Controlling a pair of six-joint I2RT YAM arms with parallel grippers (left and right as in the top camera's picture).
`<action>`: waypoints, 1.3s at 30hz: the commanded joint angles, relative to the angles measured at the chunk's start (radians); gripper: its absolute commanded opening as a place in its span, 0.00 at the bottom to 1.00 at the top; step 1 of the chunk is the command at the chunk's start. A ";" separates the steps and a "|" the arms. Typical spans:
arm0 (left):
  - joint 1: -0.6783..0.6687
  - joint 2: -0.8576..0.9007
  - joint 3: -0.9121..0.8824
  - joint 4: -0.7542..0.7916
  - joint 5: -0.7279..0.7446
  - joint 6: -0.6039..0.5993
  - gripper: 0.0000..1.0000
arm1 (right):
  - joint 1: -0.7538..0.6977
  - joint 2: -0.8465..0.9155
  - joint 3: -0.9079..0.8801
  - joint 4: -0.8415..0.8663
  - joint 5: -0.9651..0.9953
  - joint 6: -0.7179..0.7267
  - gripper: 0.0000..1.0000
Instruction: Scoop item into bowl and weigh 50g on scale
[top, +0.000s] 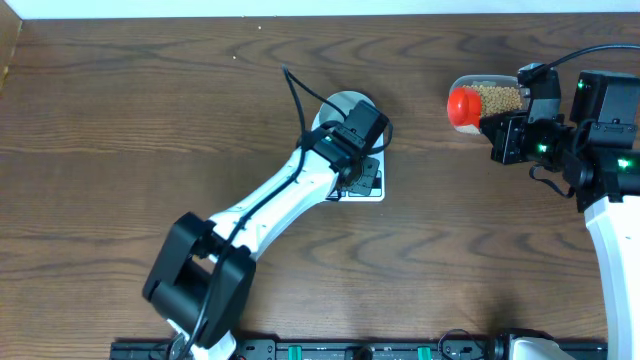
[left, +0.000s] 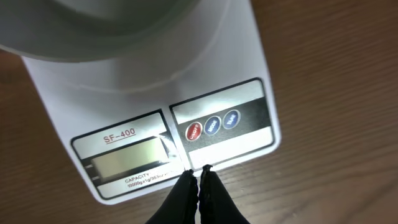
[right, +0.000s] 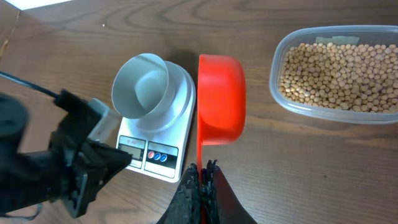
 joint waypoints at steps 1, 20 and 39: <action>-0.003 0.038 -0.003 0.001 -0.018 -0.005 0.07 | -0.007 -0.008 0.021 -0.004 0.001 -0.016 0.01; -0.026 0.049 -0.038 0.085 -0.113 -0.005 0.07 | -0.007 -0.008 0.021 -0.008 0.000 -0.016 0.01; -0.029 0.111 -0.074 0.163 -0.114 -0.005 0.08 | -0.007 -0.008 0.021 -0.016 0.000 -0.016 0.01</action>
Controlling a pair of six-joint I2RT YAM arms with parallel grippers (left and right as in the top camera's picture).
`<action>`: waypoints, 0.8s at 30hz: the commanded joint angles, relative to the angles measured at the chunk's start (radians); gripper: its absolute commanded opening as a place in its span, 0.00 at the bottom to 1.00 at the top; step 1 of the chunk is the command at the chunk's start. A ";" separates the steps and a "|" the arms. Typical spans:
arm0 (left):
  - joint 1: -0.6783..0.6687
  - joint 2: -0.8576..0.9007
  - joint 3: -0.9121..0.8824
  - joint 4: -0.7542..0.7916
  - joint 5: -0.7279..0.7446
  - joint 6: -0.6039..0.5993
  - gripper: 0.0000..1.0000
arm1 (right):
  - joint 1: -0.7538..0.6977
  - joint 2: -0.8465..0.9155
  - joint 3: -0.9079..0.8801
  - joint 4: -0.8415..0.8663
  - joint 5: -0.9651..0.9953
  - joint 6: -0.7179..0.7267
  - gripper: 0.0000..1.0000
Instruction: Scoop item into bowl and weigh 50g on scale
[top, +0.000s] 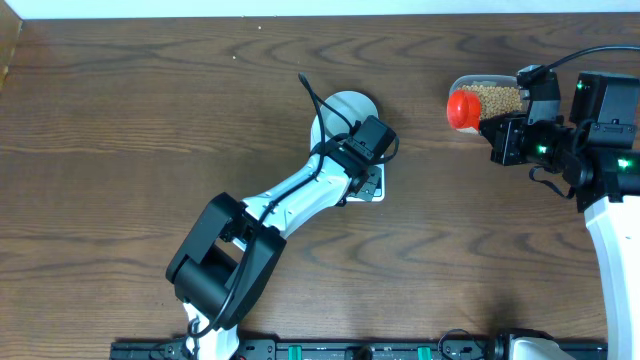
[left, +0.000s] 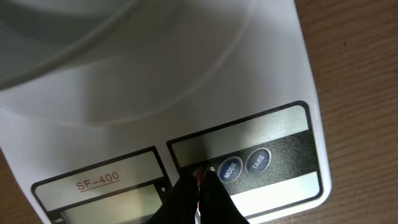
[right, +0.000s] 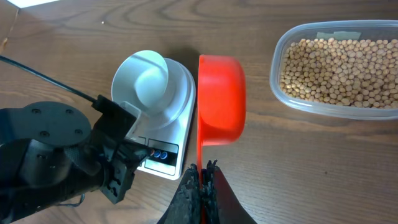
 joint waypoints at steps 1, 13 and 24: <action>-0.002 0.010 -0.011 0.003 -0.020 -0.005 0.07 | -0.007 -0.008 0.021 -0.002 0.000 -0.016 0.01; -0.002 0.018 -0.011 0.011 -0.057 0.002 0.07 | -0.007 -0.008 0.021 -0.002 0.001 -0.015 0.01; -0.026 0.026 -0.011 0.010 -0.052 0.003 0.07 | -0.007 -0.008 0.021 -0.002 0.001 -0.016 0.01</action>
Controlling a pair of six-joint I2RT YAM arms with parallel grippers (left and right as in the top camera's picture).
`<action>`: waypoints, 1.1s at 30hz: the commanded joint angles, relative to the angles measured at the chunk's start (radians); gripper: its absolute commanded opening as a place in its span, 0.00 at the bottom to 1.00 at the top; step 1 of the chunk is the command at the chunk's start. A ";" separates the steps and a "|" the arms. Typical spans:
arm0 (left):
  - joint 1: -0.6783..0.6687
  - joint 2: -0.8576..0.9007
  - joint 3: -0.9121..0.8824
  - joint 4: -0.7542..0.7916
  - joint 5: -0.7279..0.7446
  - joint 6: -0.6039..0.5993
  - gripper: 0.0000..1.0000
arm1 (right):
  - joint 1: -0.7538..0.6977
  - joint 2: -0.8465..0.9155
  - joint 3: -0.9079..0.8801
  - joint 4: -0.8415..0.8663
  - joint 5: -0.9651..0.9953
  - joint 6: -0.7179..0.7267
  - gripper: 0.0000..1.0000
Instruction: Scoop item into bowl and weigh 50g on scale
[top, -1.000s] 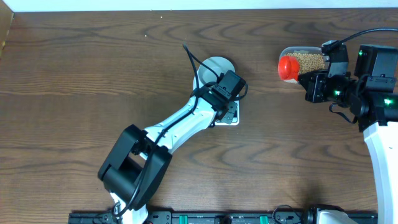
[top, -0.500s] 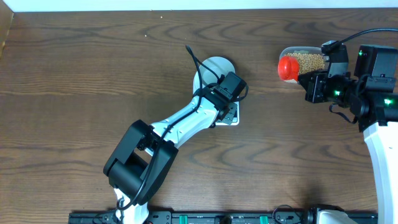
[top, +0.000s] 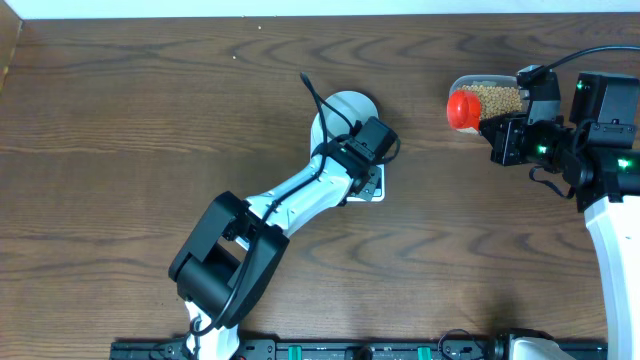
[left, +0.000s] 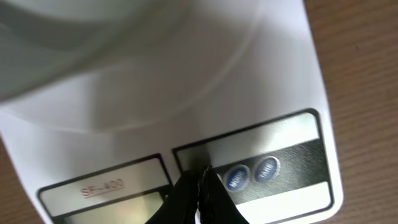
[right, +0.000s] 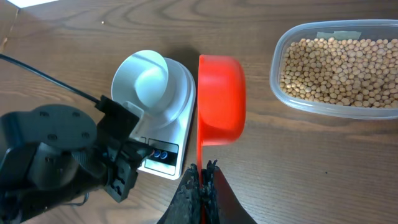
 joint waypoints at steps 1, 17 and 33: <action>-0.026 0.014 -0.011 -0.001 -0.016 0.014 0.07 | -0.007 -0.008 0.021 -0.001 0.001 -0.016 0.01; -0.029 0.014 -0.011 -0.001 -0.043 0.021 0.07 | -0.007 -0.008 0.021 -0.001 0.001 -0.016 0.01; -0.028 0.014 -0.011 -0.001 -0.043 0.009 0.07 | -0.007 -0.008 0.021 -0.005 0.002 -0.023 0.01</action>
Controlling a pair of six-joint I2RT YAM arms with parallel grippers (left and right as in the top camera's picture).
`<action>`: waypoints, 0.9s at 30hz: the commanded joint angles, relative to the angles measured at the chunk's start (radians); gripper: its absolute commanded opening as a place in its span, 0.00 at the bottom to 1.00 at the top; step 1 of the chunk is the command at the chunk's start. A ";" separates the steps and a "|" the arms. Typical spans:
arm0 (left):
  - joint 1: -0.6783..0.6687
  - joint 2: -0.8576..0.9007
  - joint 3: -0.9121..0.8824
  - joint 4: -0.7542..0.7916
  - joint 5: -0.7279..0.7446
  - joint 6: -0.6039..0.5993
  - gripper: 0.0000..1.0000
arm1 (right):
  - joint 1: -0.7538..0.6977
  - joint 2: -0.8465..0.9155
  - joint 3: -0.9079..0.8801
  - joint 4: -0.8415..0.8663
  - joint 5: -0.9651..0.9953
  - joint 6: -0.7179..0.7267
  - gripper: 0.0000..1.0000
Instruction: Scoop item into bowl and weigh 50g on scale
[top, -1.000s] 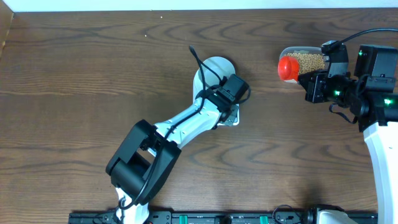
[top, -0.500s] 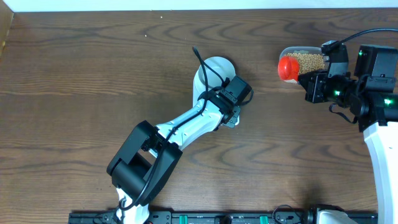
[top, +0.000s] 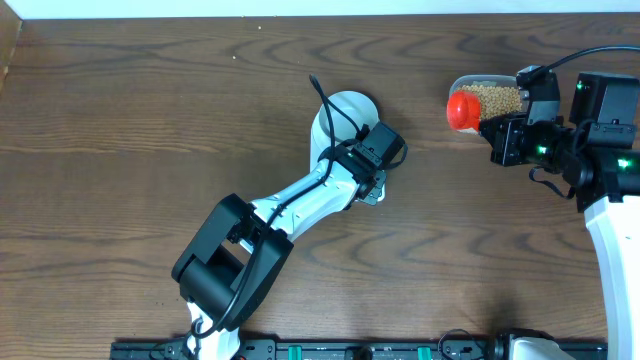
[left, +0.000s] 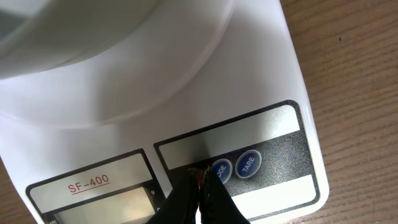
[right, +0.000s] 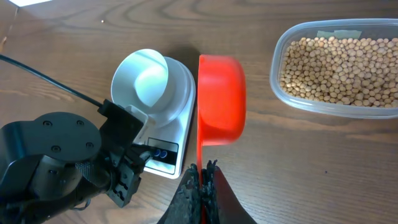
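A white SF-400 scale (left: 186, 106) carries a white bowl (right: 143, 81), which looks empty. My left gripper (left: 200, 173) is shut with its tips on the scale's button strip, on the red button left of the two blue buttons (left: 235, 165). My right gripper (right: 202, 168) is shut on the handle of a red scoop (right: 221, 106), held level in the air between the scale and the clear tub of beans (right: 339, 68). In the overhead view the scoop (top: 464, 107) hangs by the tub's left end.
The left arm (top: 300, 200) stretches diagonally from the table's front to the scale. The bean tub (top: 490, 95) sits at the back right, beside the right arm (top: 590, 150). Wood tabletop surrounds the scale.
My left gripper shifted slightly on the scale's button strip, its shut tips still on the red button. The right gripper and scoop have not moved.
My shut left gripper first hovered at the scale's front edge below the buttons. Then its tips were on the red button, and they stay there now. The right gripper held the red scoop still beside the bean tub throughout.
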 joint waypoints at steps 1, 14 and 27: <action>0.002 0.014 -0.011 -0.002 -0.017 0.005 0.07 | -0.007 -0.008 0.021 -0.001 0.002 -0.019 0.01; 0.016 0.014 -0.011 0.009 -0.017 0.006 0.07 | -0.007 -0.008 0.021 -0.006 0.001 -0.019 0.01; 0.016 0.050 -0.011 0.003 -0.005 0.006 0.07 | -0.007 -0.008 0.021 -0.010 0.020 -0.019 0.01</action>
